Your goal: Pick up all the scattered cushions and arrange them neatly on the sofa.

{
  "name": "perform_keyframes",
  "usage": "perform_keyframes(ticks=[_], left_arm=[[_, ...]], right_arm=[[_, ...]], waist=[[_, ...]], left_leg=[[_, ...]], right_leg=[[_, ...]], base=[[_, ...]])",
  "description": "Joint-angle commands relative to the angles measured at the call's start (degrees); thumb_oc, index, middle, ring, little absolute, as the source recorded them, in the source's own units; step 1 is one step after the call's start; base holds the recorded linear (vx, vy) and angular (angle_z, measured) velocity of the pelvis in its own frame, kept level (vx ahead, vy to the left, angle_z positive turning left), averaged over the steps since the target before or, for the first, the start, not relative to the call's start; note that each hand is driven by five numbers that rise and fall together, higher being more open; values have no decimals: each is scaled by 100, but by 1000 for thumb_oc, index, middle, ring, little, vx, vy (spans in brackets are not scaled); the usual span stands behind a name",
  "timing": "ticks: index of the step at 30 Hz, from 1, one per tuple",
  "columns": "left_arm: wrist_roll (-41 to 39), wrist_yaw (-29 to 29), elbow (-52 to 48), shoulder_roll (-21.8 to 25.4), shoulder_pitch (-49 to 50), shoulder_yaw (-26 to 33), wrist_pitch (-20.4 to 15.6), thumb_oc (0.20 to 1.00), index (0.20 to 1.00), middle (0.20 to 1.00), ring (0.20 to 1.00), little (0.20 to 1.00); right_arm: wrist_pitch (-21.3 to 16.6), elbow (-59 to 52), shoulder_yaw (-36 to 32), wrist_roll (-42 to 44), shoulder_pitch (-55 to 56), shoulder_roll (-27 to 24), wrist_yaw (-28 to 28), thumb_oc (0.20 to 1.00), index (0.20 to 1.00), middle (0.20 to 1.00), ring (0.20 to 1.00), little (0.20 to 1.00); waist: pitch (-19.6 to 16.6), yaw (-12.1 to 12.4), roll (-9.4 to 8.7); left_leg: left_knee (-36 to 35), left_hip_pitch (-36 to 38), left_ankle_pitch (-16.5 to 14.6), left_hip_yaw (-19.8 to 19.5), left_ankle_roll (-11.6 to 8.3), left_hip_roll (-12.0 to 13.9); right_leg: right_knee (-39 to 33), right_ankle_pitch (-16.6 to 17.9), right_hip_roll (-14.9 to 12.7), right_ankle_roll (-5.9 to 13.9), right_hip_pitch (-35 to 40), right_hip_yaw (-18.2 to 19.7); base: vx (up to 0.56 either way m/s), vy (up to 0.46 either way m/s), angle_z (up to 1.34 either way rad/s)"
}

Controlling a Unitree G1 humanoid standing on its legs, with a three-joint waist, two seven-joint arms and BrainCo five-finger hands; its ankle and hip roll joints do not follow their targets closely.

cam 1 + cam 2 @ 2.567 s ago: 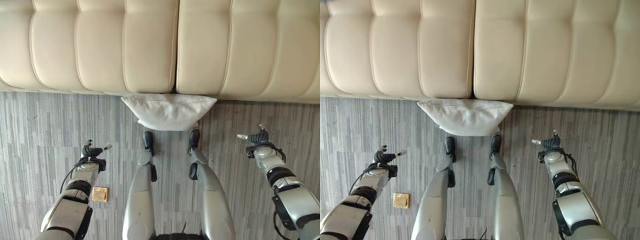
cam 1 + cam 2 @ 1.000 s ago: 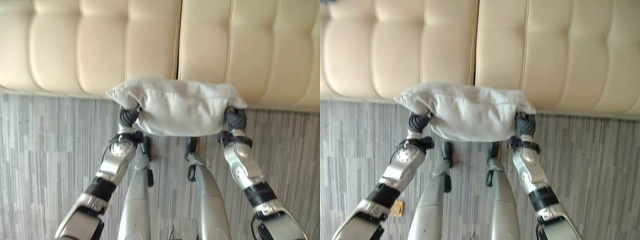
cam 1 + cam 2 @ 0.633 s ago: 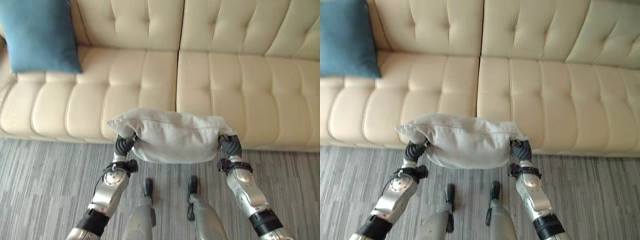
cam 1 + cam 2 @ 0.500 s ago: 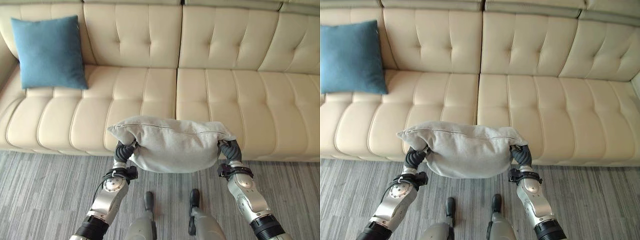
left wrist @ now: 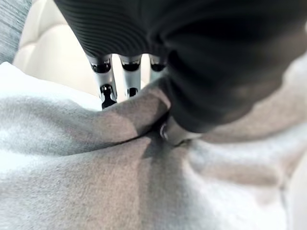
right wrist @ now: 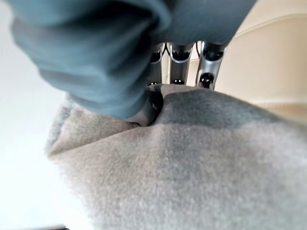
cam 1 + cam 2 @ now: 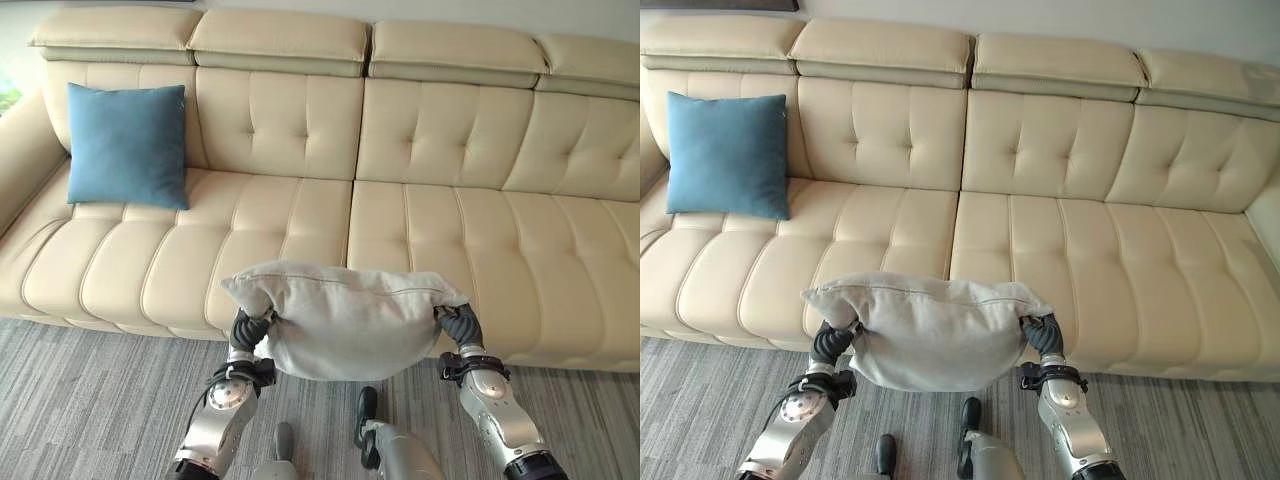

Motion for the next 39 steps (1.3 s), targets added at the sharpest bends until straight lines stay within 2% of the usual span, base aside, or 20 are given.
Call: perform_keyframes(ticks=[1, 3, 5, 6, 7, 8, 9, 10, 11, 13, 15, 19, 28, 31, 34, 36, 37, 39], left_arm=[[-40, -228, -523, -22, -708, -71, -562, 200, 200, 200, 200, 200], [-58, -220, -538, -18, -697, -49, -551, 200, 200, 200, 200, 200], [-28, -249, -567, -1, -655, -13, -525, 200, 200, 200, 200, 200], [-18, -261, -584, -1, -621, -16, -503, 200, 200, 200, 200, 200], [-26, -265, -599, 2, -609, -15, -495, 200, 200, 200, 200, 200], [-23, -227, -626, -1, -607, 0, -469, 200, 200, 200, 200, 200], [-38, -233, -624, -4, -610, 7, -470, 200, 200, 200, 200, 200], [-38, -233, -623, -5, -610, 8, -470, 200, 200, 200, 200, 200], [-5, -207, -601, -5, -639, -10, -460, 200, 200, 200, 200, 200], [3, -185, -562, -12, -679, -14, -477, 200, 200, 200, 200, 200], [15, -189, -563, -23, -621, -5, -479, 200, 200, 200, 200, 200], [54, -282, -631, 23, -476, -25, -464, 200, 200, 200, 200, 200], [55, -322, -630, 161, -380, 41, -392, 200, 200, 200, 200, 200], [89, -324, -619, 191, -364, 50, -381, 200, 200, 200, 200, 200], [128, -256, -690, 249, -360, 113, -404, 200, 200, 200, 200, 200], [150, -246, -716, 247, -348, 140, -429, 200, 200, 200, 200, 200], [217, -208, -819, 283, -333, 245, -473, 200, 200, 200, 200, 200], [269, -212, -823, 265, -387, 225, -528, 200, 200, 200, 200, 200]], right_arm=[[-445, -824, -91, 54, -155, -219, -5, 200, 200, 200, 200, 200], [-447, -819, -93, 60, -163, -236, -12, 200, 200, 200, 200, 200], [-425, -830, -122, 60, -148, -251, -9, 200, 200, 200, 200, 200], [-432, -827, -112, 57, -135, -263, 3, 200, 200, 200, 200, 200], [-423, -817, -117, 55, -134, -276, 3, 200, 200, 200, 200, 200], [-417, -813, -115, 31, -150, -282, -32, 200, 200, 200, 200, 200], [-408, -798, -113, 34, -156, -287, -34, 200, 200, 200, 200, 200], [-408, -798, -112, 34, -156, -289, -34, 200, 200, 200, 200, 200], [-405, -781, -123, 34, -163, -288, -64, 200, 200, 200, 200, 200], [-356, -792, -178, -5, -121, -285, -111, 200, 200, 200, 200, 200], [-354, -791, -138, -38, -86, -245, -70, 200, 200, 200, 200, 200], [-302, -811, -108, -94, -28, -177, -8, 200, 200, 200, 200, 200], [-233, -770, -50, -114, 13, 50, 96, 200, 200, 200, 200, 200], [-223, -766, -44, -139, 19, 125, 128, 200, 200, 200, 200, 200], [-239, -802, 1, -184, -65, 224, 108, 200, 200, 200, 200, 200], [-256, -845, 27, -170, -91, 268, 120, 200, 200, 200, 200, 200], [-311, -890, 124, -194, -226, 279, 120, 200, 200, 200, 200, 200], [-325, -924, 217, -167, -308, 331, 153, 200, 200, 200, 200, 200]], waist=[[-131, -195, -241], [-118, -166, -282], [-121, -121, -352], [-125, -96, -361], [-119, -73, -335], [-85, -10, -276], [-84, 9, -235], [-76, 15, -239], [-42, 48, -183], [-17, 28, -151], [-78, 41, -52], [-207, 44, -37], [-323, 91, -210], [-338, 78, -210], [-238, 66, -134], [-226, 73, -110], [-193, 153, -115], [-191, 131, -126]], left_leg=[[2267, -793, 62, -176, -24, -615], [2275, -978, -5, -142, 17, -558], [1964, -1160, -198, -102, 103, -493], [1652, -1203, -168, -108, 98, -437], [1336, -1251, -49, -127, 66, -357], [878, -1413, 372, -214, -5, -246], [526, -1385, 537, -264, -41, -177], [464, -1341, 569, -254, -45, -179], [61, -1490, 907, -356, -135, -68], [40, -1627, 975, -128, -148, -7], [-256, -1361, 1011, -121, -173, -12], [-428, -1051, 955, -65, -106, -146], [-512, -720, 678, 53, 176, -433], [-517, -616, 584, 74, 278, -548], [-549, -568, 572, 139, 352, -545], [-559, -529, 556, 179, 355, -545], [-567, -469, 511, 243, 347, -589], [-528, -465, 526, 175, 339, -632]], right_leg=[[-1270, 301, -351, 442, 889, 255], [-1299, 265, -387, 449, 952, 258], [-1341, 219, -454, 488, 1044, 295], [-1368, 178, -480, 521, 1090, 317], [-1380, 149, -469, 526, 1132, 326], [-1413, 90, -430, 548, 1215, 355], [-1417, 44, -400, 533, 1248, 395], [-1416, 40, -403, 530, 1259, 402], [-1430, -61, -382, 539, 1356, 428], [-1410, -157, -424, 555, 1465, 450], [-1373, -165, -395, 582, 1513, 516], [-1438, -101, -536, 667, 1578, 632], [-1413, 41, -810, 900, 1583, 857], [-1070, 82, -892, 987, 1469, 896], [-369, 249, -850, 1089, 1002, 1005], [-362, 249, -812, 1070, 890, 962], [-755, 334, -829, 997, 842, 642], [-1056, 383, -802, 1006, 932, 654]], base=[[106, -79, 49], [105, -40, 5], [165, -1, -24], [156, 51, -25], [180, 99, -38], [156, 110, -25], [112, 81, -8], [134, 99, -10], [134, 110, -64], [158, 174, -60], [149, 176, 16], [120, 178, -27], [48, 135, 1], [7, 148, 0], [-48, 101, -20], [-12, 39, -43], [4, 5, -30], [20, 8, -32]])
